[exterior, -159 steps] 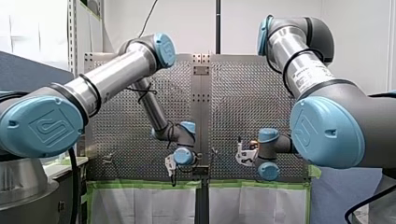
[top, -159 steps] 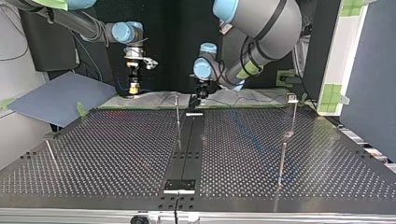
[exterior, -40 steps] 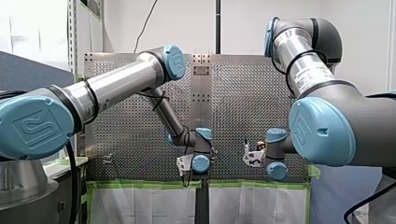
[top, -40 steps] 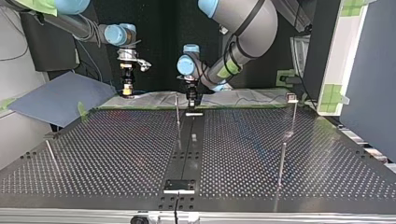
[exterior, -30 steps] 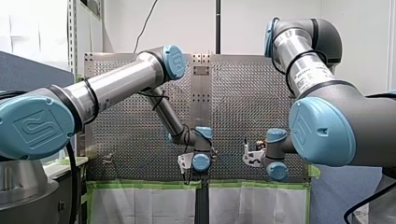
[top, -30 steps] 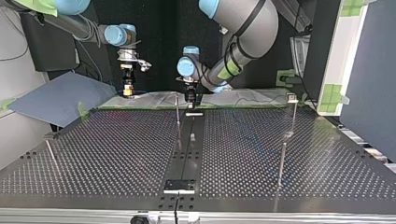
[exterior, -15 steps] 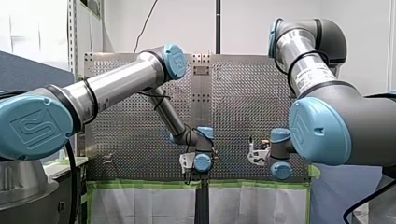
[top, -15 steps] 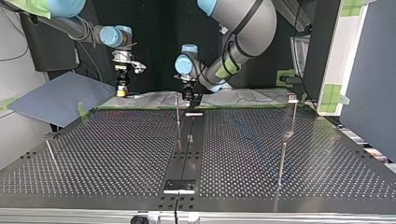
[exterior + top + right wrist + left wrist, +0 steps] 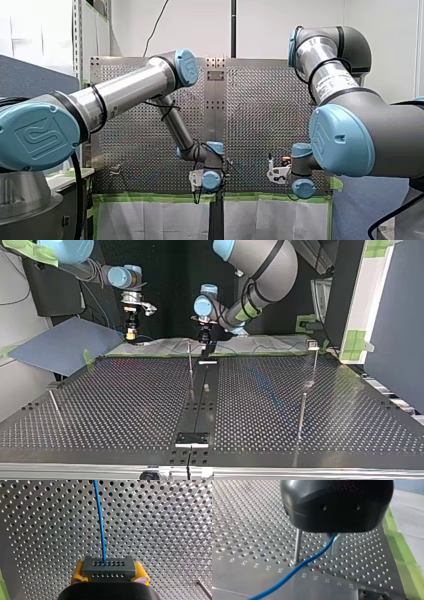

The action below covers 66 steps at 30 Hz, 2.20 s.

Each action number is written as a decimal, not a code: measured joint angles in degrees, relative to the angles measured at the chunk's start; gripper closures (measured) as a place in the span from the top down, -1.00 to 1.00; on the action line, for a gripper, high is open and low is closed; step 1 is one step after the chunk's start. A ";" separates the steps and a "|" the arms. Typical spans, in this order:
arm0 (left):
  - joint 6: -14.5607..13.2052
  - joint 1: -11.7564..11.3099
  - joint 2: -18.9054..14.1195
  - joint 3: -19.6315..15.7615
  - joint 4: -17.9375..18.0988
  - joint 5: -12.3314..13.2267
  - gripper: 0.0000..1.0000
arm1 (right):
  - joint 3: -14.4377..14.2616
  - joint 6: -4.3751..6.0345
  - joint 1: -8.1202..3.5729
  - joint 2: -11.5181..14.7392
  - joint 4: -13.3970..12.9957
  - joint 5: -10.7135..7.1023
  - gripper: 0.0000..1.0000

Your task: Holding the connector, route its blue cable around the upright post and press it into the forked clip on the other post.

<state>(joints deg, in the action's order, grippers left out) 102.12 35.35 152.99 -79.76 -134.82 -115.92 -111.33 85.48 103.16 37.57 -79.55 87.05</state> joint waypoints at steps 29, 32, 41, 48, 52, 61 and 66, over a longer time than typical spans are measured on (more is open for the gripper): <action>0.00 -2.70 1.95 7.02 -5.34 2.31 -1.00 | 2.46 -0.53 -0.02 -0.15 0.41 -2.66 -1.00; -0.01 -2.97 2.58 7.08 -5.77 2.60 -1.00 | 2.38 -0.80 0.11 -0.21 0.53 -2.67 -1.00; -0.16 -3.28 4.86 6.54 -6.48 3.71 -1.00 | 2.66 -1.14 0.24 -0.24 1.30 -2.53 -1.00; -0.36 -3.51 4.87 5.69 -7.21 3.70 -1.00 | 2.51 -1.43 0.25 -0.29 1.20 -2.46 -1.00; -0.50 -3.71 4.74 4.10 -7.32 2.91 -1.00 | 1.91 -1.76 0.05 -0.32 1.13 -2.42 -1.00; -0.69 -3.66 1.90 -0.67 -3.98 2.52 -1.00 | 0.77 -2.17 -0.03 -0.29 1.10 -2.01 -1.00; -0.89 -3.02 -0.56 -3.20 -2.13 1.79 -1.00 | 0.16 -2.19 -0.04 -0.26 0.78 -1.61 -1.00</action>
<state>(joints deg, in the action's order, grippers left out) 101.23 32.32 152.43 -82.96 -136.95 -114.13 -111.17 83.28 103.12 37.30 -78.76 85.44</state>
